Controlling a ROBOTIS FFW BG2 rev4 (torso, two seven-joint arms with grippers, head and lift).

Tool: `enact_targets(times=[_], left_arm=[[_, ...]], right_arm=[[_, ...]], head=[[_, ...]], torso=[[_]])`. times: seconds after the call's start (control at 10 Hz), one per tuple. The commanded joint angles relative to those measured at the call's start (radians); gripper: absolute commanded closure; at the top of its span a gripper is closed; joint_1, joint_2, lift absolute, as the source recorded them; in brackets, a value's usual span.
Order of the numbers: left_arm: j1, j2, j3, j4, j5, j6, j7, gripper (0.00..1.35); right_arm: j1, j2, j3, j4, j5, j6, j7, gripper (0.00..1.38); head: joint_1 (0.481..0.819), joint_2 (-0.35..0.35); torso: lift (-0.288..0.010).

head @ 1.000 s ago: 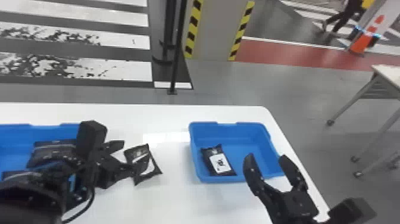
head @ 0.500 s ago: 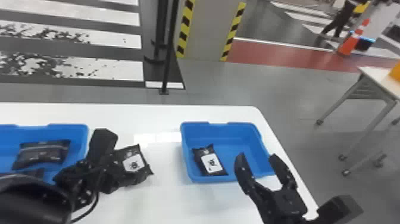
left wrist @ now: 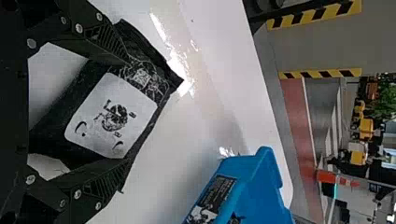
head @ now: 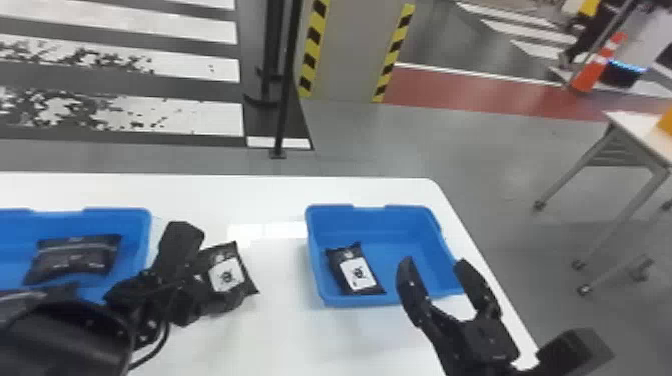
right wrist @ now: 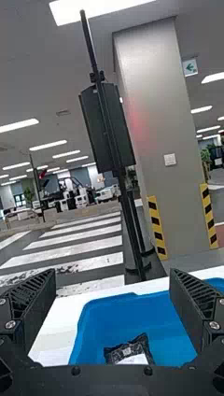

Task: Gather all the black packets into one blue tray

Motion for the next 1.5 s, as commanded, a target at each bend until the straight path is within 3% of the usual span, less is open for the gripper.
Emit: enact_targets(times=[0.0,0.2,0.3,0.5,0.6,0.9,1.4], left_arm=[[-0.017,-0.002,-0.016,0.037,-0.003,-0.002,0.001,0.35],[-0.015,-0.003,-0.012,0.04,0.001,-0.017,0.001,0.71],[-0.012,-0.003,-0.012,0.04,0.019,-0.024,0.001,0.82],[-0.01,0.0,-0.014,0.04,-0.017,-0.044,-0.005,0.82],[0.002,0.0,0.0,0.037,-0.051,-0.083,-0.003,1.18],[0.029,-0.002,0.028,0.022,-0.047,-0.194,0.003,1.21],[0.312,0.003,0.311,-0.518,-0.033,-0.211,-0.014,1.21]], right_arm=[[-0.002,0.0,0.0,0.003,-0.004,0.0,0.0,0.12],[-0.002,0.0,0.0,0.007,-0.012,0.0,0.003,0.12],[-0.002,0.0,0.0,0.007,-0.014,0.0,0.003,0.12],[-0.002,0.0,0.0,0.01,-0.014,0.0,0.005,0.13],[-0.002,0.0,0.0,0.012,-0.016,0.0,0.005,0.13],[0.003,-0.003,0.0,0.01,-0.02,0.0,0.006,0.13],[0.003,-0.005,0.004,0.007,-0.02,0.0,0.006,0.13]], head=[[0.695,-0.296],[0.695,-0.297],[0.695,-0.298],[0.695,-0.303],[0.695,-0.303],[0.695,-0.289],[0.695,-0.238]], torso=[[-0.11],[-0.11],[-0.11],[-0.11],[-0.11],[-0.11],[-0.11]])
